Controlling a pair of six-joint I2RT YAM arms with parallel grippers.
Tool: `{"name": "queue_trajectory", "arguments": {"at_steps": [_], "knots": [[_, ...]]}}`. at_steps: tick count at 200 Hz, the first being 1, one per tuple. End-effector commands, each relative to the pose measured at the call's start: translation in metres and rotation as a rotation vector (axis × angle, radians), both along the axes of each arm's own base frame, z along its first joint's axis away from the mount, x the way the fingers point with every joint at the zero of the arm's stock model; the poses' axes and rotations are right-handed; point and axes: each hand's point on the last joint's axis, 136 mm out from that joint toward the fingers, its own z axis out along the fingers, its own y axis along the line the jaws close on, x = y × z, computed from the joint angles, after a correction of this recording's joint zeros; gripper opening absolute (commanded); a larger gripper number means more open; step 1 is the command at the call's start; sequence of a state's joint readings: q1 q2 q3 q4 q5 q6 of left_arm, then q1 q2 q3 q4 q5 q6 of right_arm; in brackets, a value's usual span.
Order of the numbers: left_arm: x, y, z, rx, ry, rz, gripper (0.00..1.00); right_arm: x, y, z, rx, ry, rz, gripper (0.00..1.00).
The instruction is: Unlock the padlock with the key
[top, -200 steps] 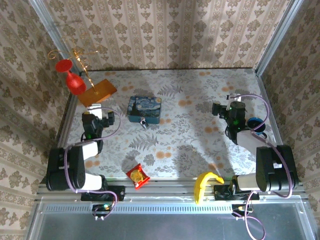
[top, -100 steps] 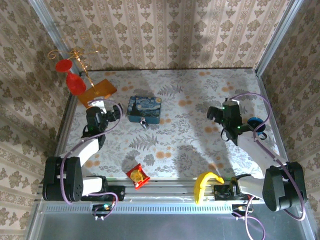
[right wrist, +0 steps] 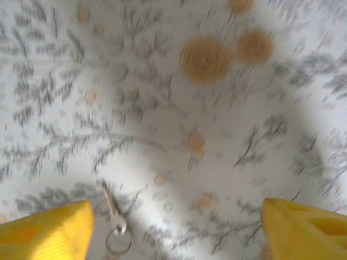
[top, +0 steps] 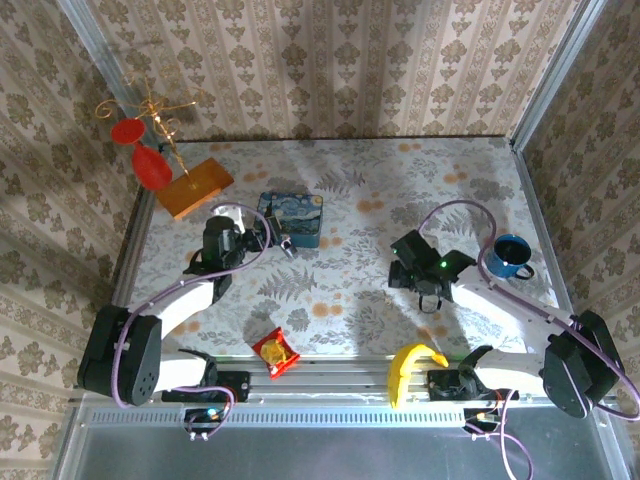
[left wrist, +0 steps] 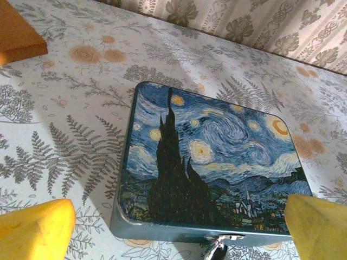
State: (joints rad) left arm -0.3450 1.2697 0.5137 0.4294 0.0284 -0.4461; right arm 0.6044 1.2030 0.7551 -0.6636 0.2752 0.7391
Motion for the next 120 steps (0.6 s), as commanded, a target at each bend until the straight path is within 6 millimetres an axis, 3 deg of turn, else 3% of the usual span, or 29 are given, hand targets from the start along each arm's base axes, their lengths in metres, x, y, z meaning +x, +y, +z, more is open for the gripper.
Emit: {"name": "queue_trajectory", "arguments": {"at_steps": [1, 33, 120], "knots": [[-0.007, 0.007, 0.000, -0.014, 0.027, 0.043, 1.00, -0.033, 0.010, -0.021, 0.068, 0.113, -0.024, 0.73], [-0.011, 0.012, -0.001, -0.009, 0.026, 0.066, 1.00, -0.037, 0.029, -0.040, 0.149, 0.144, -0.033, 0.59], [-0.017, 0.017, -0.003, -0.030, 0.028, 0.090, 1.00, -0.022, 0.058, -0.052, 0.014, 0.229, 0.037, 0.61]]}}
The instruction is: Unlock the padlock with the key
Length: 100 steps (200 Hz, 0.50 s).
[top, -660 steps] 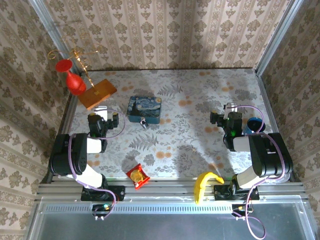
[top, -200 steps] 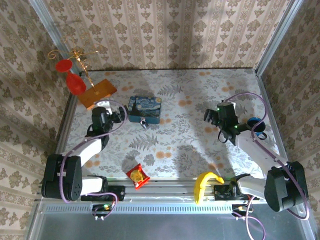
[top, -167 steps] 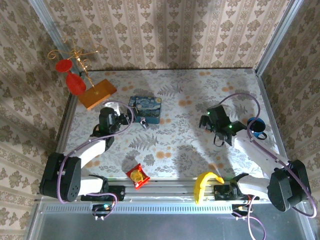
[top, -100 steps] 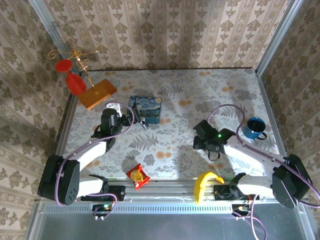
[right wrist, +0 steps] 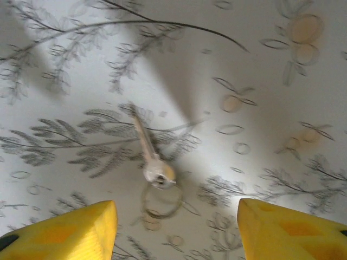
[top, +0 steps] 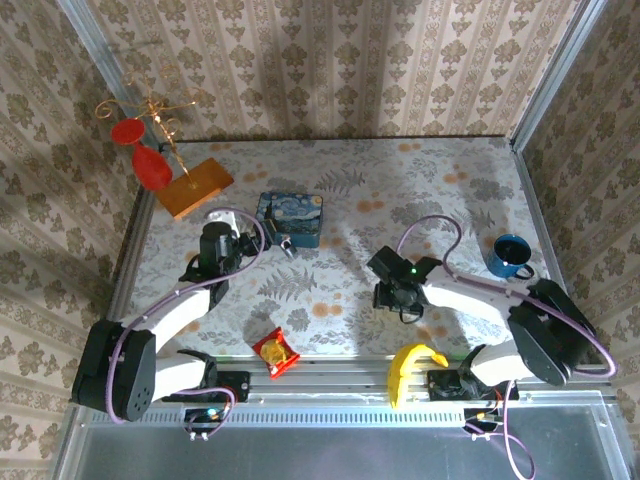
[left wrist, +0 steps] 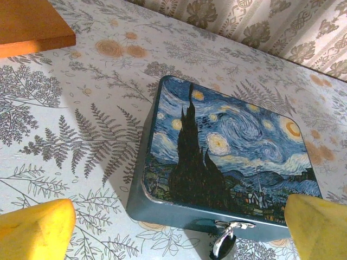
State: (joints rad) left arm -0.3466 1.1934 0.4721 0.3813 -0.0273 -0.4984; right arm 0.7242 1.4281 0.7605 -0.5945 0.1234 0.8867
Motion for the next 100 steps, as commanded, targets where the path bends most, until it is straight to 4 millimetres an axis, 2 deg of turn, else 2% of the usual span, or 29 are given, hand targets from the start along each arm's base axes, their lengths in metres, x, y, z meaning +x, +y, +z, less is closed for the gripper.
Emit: {"name": "queue_trajectory", "arguments": {"at_steps": [1, 37, 100], "knots": [[-0.005, 0.003, -0.001, -0.012, 0.006, 0.019, 1.00, 0.005, 0.006, 0.001, -0.060, 0.017, 0.019, 0.61], [-0.007, 0.005, -0.001, -0.001, 0.005, 0.022, 1.00, 0.006, 0.009, -0.007, -0.134, 0.053, 0.051, 0.61], [-0.007, 0.006, 0.001, 0.004, 0.002, 0.023, 1.00, -0.007, -0.003, -0.018, -0.160, 0.096, 0.036, 0.57]]}}
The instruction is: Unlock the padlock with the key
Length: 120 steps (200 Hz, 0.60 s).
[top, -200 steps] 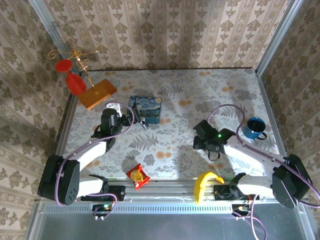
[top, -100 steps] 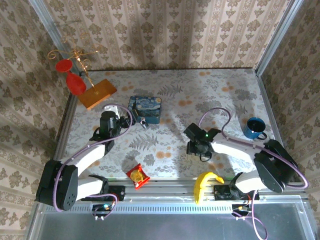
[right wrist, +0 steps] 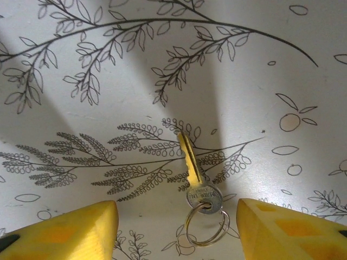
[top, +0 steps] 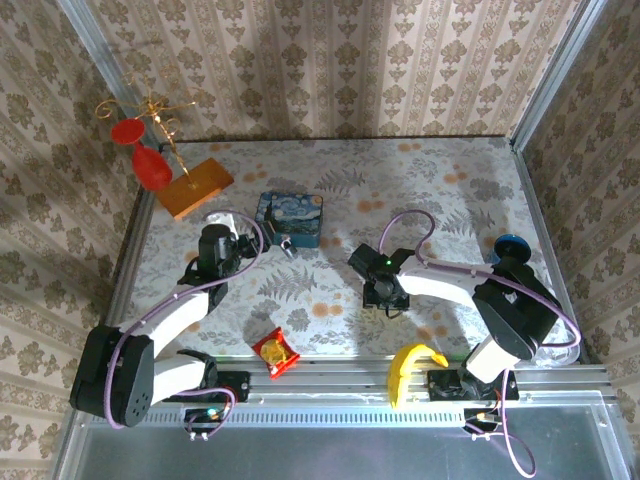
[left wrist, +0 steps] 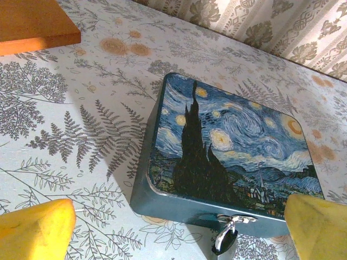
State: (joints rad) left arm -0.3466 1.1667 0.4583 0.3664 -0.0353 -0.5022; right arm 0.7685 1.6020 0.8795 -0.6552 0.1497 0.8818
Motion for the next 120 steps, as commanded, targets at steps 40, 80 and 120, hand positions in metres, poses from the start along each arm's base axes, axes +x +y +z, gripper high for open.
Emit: {"name": "queue_trajectory", "arguments": {"at_steps": [40, 80, 120], "knots": [[-0.003, 0.004, 0.003, -0.006, -0.002, 0.025, 1.00, -0.016, -0.033, -0.003, -0.084, 0.029, -0.038, 0.50], [-0.017, 0.017, -0.014, -0.017, 0.047, 0.086, 1.00, -0.017, -0.039, -0.006, -0.098, 0.028, -0.048, 0.47], [-0.030, 0.027, -0.017, -0.013, 0.056, 0.116, 1.00, -0.015, -0.038, -0.006, -0.105, 0.029, -0.037, 0.39]]}}
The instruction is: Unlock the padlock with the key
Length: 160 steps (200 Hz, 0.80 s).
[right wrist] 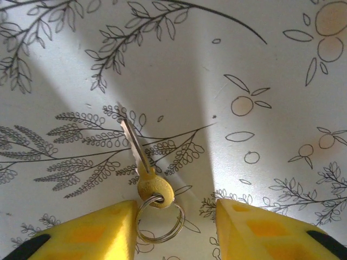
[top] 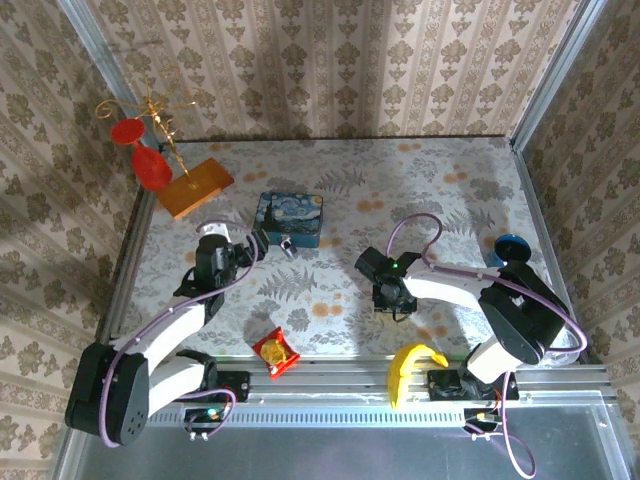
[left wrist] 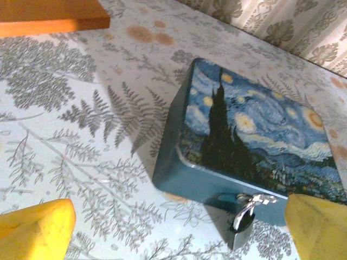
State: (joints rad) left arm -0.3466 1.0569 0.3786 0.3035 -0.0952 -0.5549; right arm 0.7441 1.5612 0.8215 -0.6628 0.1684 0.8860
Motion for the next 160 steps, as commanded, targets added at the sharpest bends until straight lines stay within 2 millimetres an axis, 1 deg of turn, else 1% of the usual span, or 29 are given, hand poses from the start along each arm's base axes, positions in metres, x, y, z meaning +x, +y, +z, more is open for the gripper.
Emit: {"name": "queue_trajectory", "arguments": {"at_steps": [1, 41, 102, 160], "knots": [[-0.008, 0.008, -0.004, -0.003, 0.021, 0.040, 1.00, -0.007, -0.017, -0.002, -0.075, 0.025, -0.007, 0.39], [-0.013, 0.010, -0.003, -0.006, 0.017, 0.042, 1.00, -0.003, -0.014, -0.001, -0.076, 0.023, 0.008, 0.35], [-0.007, 0.007, -0.003, -0.007, 0.016, 0.036, 1.00, 0.000, -0.010, 0.000, -0.071, 0.025, 0.022, 0.30], [-0.001, 0.001, -0.001, -0.017, 0.015, 0.017, 1.00, 0.004, -0.008, 0.007, -0.081, 0.024, 0.040, 0.22]]}}
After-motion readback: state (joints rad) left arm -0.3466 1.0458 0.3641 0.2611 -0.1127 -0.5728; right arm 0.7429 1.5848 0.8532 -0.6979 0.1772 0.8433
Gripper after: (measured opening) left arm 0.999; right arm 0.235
